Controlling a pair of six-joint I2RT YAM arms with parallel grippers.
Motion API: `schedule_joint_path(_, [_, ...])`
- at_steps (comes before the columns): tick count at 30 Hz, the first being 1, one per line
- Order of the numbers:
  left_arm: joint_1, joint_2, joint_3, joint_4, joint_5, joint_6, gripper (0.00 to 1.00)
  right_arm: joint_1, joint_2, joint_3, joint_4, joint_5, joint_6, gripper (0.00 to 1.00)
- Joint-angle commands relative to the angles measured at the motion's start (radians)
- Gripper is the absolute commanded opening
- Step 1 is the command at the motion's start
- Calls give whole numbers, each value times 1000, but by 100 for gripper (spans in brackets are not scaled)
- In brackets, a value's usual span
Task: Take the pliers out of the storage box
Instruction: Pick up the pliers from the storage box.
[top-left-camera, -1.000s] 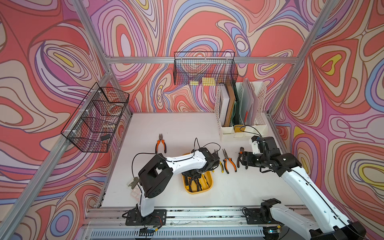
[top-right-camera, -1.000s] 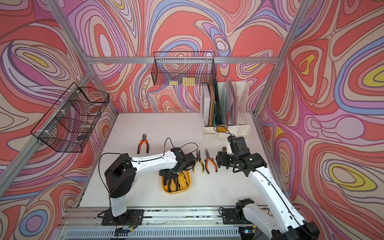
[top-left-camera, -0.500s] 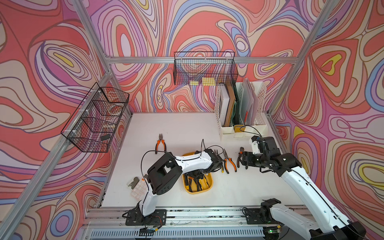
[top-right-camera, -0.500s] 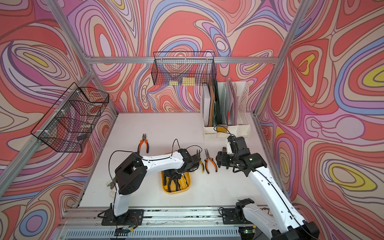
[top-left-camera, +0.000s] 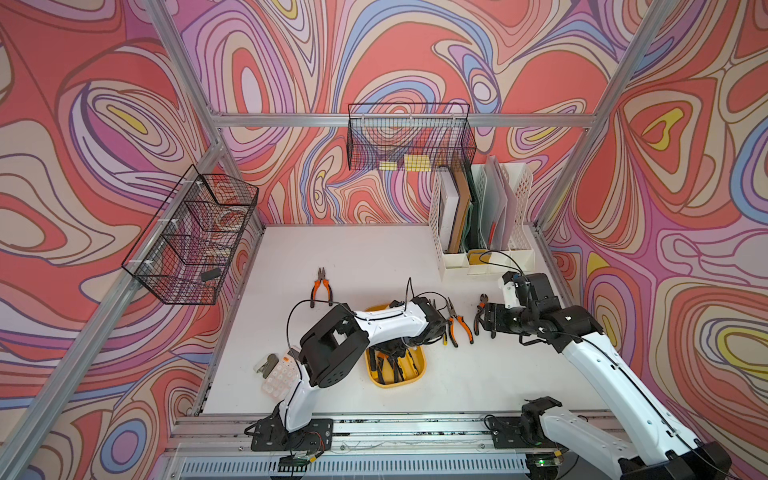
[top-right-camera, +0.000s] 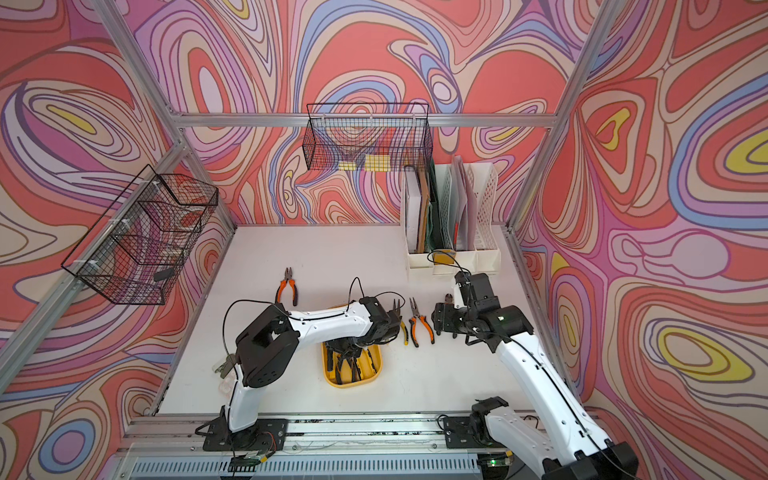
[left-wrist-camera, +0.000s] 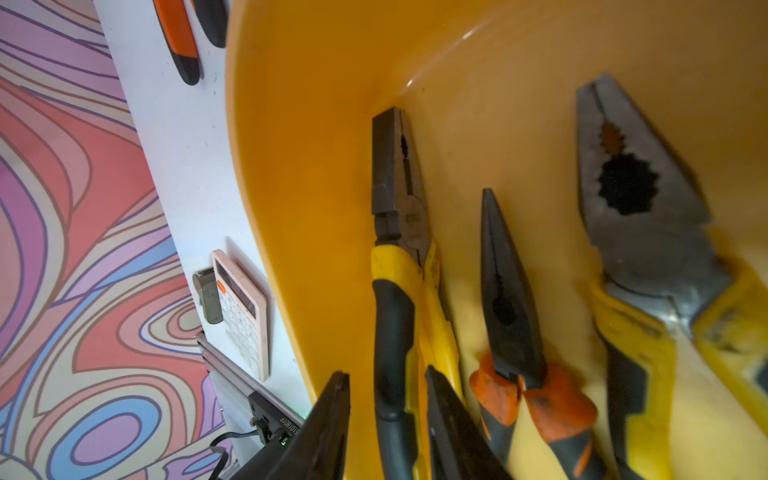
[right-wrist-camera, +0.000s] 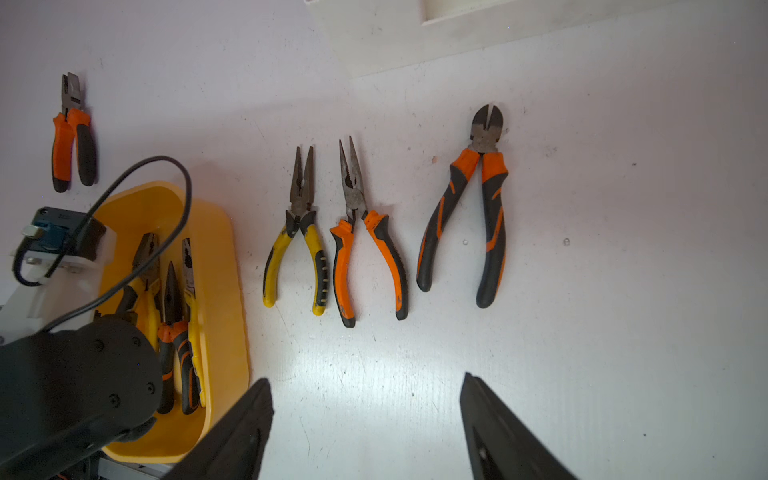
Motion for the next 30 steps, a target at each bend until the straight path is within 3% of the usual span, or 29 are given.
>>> schedule_joint_path(1, [-10, 23, 20, -51, -25, -8, 34, -3, 3, -12, 7, 11, 11, 75])
schedule_joint_path(19, [-9, 65, 28, -50, -24, 4, 36, -3, 16, -10, 3, 17, 13, 75])
schedule_joint_path(26, [-7, 69, 24, -41, -16, 10, 28, -4, 16, -9, 2, 23, 14, 75])
schedule_joint_path(30, [-4, 61, 14, -37, -18, 3, 29, -3, 15, -10, 1, 24, 15, 75])
